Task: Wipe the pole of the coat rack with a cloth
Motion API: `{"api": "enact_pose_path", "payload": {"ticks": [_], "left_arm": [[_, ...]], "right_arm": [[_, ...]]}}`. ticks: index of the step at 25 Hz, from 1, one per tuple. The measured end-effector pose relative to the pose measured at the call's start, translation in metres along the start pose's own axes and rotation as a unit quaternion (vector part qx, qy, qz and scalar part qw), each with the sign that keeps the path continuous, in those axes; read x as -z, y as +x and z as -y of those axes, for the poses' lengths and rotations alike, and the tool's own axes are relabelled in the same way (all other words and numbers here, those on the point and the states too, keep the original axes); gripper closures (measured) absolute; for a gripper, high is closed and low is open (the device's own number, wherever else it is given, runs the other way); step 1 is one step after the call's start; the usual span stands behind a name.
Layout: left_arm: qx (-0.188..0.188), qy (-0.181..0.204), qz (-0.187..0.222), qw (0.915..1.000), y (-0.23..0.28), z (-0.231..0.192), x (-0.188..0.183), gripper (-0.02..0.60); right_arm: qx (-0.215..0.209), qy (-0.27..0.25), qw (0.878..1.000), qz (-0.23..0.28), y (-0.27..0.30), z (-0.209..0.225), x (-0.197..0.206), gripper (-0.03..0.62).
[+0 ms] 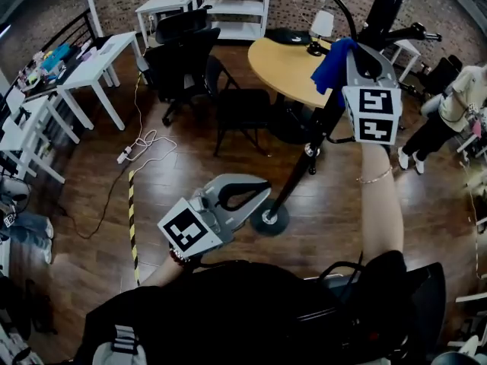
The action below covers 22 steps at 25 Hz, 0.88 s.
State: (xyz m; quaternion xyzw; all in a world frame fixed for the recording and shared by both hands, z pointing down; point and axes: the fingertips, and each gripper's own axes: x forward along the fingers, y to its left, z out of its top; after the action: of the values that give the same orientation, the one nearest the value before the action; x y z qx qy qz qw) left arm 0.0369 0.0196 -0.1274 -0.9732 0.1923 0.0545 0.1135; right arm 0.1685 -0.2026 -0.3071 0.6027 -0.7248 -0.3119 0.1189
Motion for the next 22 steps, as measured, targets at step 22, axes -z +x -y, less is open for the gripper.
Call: {"api": "enact_pose_path", "payload": {"ticks": [22], "left_arm": [[0.029, -0.045, -0.053, 0.9972, -0.055, 0.036, 0.009, 0.586]], "right_arm": [[-0.025, 0.106, 0.979, 0.173, -0.085, -0.001, -0.066, 0.574]]}}
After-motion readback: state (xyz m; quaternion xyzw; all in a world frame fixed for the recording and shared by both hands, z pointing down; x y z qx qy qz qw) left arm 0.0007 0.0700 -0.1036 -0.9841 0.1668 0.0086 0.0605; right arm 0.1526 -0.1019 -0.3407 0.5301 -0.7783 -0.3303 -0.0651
